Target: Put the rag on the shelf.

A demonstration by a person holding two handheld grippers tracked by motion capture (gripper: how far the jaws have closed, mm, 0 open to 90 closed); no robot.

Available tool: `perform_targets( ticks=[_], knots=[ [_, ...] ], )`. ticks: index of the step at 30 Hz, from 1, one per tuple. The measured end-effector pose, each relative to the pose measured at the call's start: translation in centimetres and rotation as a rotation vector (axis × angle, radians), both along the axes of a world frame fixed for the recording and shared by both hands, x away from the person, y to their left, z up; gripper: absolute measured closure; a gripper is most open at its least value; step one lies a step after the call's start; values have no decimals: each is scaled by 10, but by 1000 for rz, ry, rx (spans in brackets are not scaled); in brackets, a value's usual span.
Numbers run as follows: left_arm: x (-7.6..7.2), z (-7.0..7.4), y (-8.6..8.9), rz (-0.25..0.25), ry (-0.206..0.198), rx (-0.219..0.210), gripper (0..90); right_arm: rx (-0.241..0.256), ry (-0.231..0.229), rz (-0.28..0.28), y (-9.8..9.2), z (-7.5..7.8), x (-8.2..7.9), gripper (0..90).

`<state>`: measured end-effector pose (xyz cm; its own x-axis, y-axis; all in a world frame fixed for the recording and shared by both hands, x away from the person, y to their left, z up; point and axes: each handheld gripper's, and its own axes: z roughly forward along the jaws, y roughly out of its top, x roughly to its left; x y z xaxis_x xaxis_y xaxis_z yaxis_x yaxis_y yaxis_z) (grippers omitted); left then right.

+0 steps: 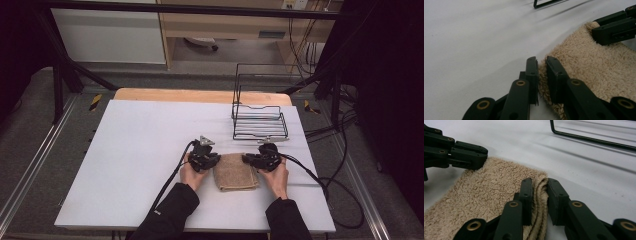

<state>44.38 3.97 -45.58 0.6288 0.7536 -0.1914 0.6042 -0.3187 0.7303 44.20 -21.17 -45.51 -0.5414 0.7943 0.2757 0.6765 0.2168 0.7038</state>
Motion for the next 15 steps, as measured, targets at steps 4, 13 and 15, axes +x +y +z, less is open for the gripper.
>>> perform_targets(
  ticks=[4,13,15],
  knots=[
    [2,0,2,-2,17,-22,805,13,14,-5,0,1,-1,802],
    [-1,0,6,1,15,-52,845,41,-13,-1,-3,7,-5,817],
    [-2,0,8,2,12,-62,847,58,-19,-1,-3,9,-6,818]
  ],
)
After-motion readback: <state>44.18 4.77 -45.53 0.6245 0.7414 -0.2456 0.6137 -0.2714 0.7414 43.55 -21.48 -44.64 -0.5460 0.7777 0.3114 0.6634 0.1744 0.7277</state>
